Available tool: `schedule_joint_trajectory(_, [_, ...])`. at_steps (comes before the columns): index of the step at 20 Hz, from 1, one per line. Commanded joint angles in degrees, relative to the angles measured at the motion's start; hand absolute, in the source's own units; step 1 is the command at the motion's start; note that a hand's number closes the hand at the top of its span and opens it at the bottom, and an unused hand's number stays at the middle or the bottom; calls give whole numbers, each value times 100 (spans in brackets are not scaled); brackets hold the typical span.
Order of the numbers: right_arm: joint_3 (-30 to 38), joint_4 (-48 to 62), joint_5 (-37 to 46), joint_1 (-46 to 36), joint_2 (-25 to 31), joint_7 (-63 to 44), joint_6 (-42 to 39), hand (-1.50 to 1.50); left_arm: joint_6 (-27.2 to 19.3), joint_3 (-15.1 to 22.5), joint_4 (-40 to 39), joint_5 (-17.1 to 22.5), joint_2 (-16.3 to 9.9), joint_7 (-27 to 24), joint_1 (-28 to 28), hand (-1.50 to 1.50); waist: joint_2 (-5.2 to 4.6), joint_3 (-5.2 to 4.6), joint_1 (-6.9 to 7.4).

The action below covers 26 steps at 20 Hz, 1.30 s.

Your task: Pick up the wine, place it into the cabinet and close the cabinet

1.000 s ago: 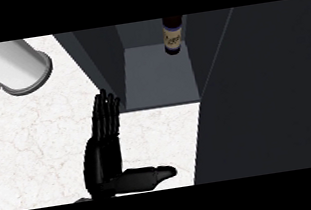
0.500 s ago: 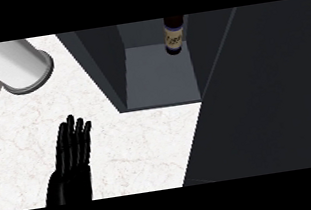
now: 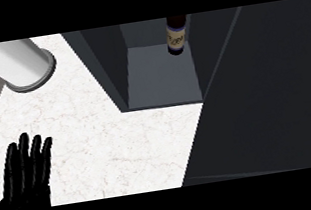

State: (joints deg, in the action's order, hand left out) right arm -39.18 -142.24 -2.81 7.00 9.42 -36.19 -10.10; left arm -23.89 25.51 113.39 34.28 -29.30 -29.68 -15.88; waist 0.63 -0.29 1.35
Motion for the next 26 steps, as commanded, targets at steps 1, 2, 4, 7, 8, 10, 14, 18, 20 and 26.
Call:
schedule_joint_trajectory(1, [-1176,-483,164,-409,-729,-720,417,150,438,-365,205,296,-298,-213,-524,-150,15,-9,46])
schedule_joint_trajectory(2, [-1239,-26,218,-631,-894,-554,374,150,621,-505,203,423,-404,-235,-598,-150,6,-9,100])
schedule_joint_trajectory(4, [-1283,-65,188,-1006,-909,-758,656,150,644,-665,264,587,-438,-79,-528,-150,-3,-10,73])
schedule_joint_trajectory(7, [-1256,381,217,-1590,-916,-629,1239,150,974,-853,287,699,-583,-255,-871,-150,-14,-9,140])
schedule_joint_trajectory(8, [-1321,643,178,-1822,-919,-519,1513,150,1035,-1015,344,820,-653,-193,-855,-150,-26,-5,139])
schedule_joint_trajectory(10, [-1302,1000,260,-2359,-925,-394,1958,150,1204,-1396,515,1030,-908,-98,-993,-150,-31,5,136])
schedule_joint_trajectory(14, [-1209,1368,136,-3457,-920,-675,2684,150,1616,-1532,202,1208,-930,-171,-1050,-150,-32,-8,139])
schedule_joint_trajectory(18, [-834,2128,-392,-4220,-914,-483,3123,150,2039,-2062,370,1611,-1292,-26,-1116,-150,-58,-1,273])
schedule_joint_trajectory(20, [-566,2681,-606,-4826,-923,-440,3325,150,2323,-2219,19,1636,-1319,-171,-1147,-150,-73,-5,298])
schedule_joint_trajectory(26, [90,4490,-1673,-6577,-937,63,3536,150,2491,-2422,61,1784,-1279,-135,-1103,-150,-102,11,360])
